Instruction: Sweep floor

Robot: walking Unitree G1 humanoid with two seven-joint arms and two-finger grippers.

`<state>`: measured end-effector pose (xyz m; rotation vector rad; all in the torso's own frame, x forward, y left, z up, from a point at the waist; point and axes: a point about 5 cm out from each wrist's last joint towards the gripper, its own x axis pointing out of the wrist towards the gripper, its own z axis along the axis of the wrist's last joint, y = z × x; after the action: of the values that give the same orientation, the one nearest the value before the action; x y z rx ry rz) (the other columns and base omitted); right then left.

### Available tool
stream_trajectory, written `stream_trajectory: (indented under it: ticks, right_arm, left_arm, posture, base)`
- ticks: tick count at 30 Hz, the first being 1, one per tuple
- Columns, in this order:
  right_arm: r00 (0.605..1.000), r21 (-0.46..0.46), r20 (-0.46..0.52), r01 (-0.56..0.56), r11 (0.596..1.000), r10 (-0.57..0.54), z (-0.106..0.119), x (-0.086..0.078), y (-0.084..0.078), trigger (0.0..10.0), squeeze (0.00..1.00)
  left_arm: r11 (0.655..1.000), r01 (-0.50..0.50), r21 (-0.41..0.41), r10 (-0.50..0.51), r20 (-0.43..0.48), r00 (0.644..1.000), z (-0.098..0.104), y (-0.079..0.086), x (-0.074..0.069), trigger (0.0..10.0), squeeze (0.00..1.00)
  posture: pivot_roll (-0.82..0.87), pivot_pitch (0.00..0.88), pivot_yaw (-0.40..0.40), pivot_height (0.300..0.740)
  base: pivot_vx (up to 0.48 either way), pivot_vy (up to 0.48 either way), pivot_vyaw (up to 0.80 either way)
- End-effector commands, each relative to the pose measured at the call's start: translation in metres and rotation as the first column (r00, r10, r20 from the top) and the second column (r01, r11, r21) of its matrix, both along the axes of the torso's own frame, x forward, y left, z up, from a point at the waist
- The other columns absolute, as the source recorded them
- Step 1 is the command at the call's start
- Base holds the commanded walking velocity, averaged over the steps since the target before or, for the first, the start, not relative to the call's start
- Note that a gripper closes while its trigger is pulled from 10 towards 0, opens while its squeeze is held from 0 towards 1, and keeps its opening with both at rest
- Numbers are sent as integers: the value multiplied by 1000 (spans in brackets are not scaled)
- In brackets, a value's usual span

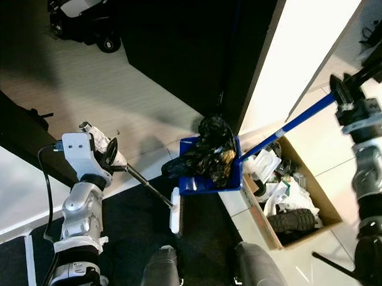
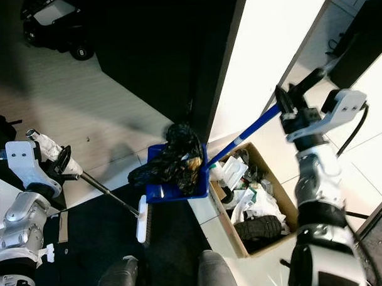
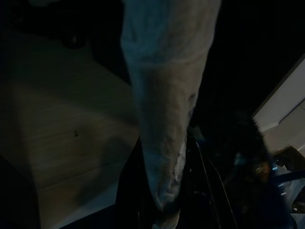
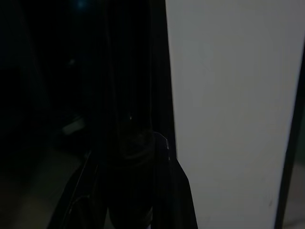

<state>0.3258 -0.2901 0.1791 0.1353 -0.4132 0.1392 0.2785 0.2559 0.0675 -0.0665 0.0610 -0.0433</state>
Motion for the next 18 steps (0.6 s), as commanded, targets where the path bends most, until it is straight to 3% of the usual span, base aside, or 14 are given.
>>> stream_trajectory:
  ticks: [1, 3, 13, 16, 18]
  right_arm:
    - [997, 20, 39, 59, 998, -60, 9, -4, -18, 10000, 0]
    - [993, -4, 27, 116, 993, -116, 17, -7, -38, 10000, 0]
    - [964, -75, 34, 267, 961, -265, 38, -20, -79, 10000, 0]
    - [957, -86, 39, 290, 953, -288, 41, -21, -85, 10000, 0]
    - [939, -137, 41, 344, 929, -341, 46, -25, -93, 10000, 0]
  left_arm:
    - [1000, 2, -18, -1, 29, 1000, 2, -2, -1, 10000, 0]
    - [1000, 9, -24, -8, 31, 999, 2, -3, -1, 10000, 0]
    - [999, 22, -31, -21, 39, 999, 3, -4, -1, 10000, 0]
    - [999, 24, -31, -22, 41, 999, 4, -4, -1, 10000, 0]
    - [999, 24, -32, -23, 45, 999, 4, -4, 0, 10000, 0]
  posture:
    - [-33, 72, -1, 740]
    - [-32, 75, 0, 740]
    - [-30, 77, 8, 740]
    - [-30, 77, 8, 740]
    - [-26, 79, 8, 740]
  base:
    - [0, 0, 0]
    - [0, 0, 0]
    - [0, 0, 0]
    - [0, 0, 0]
    - [0, 0, 0]
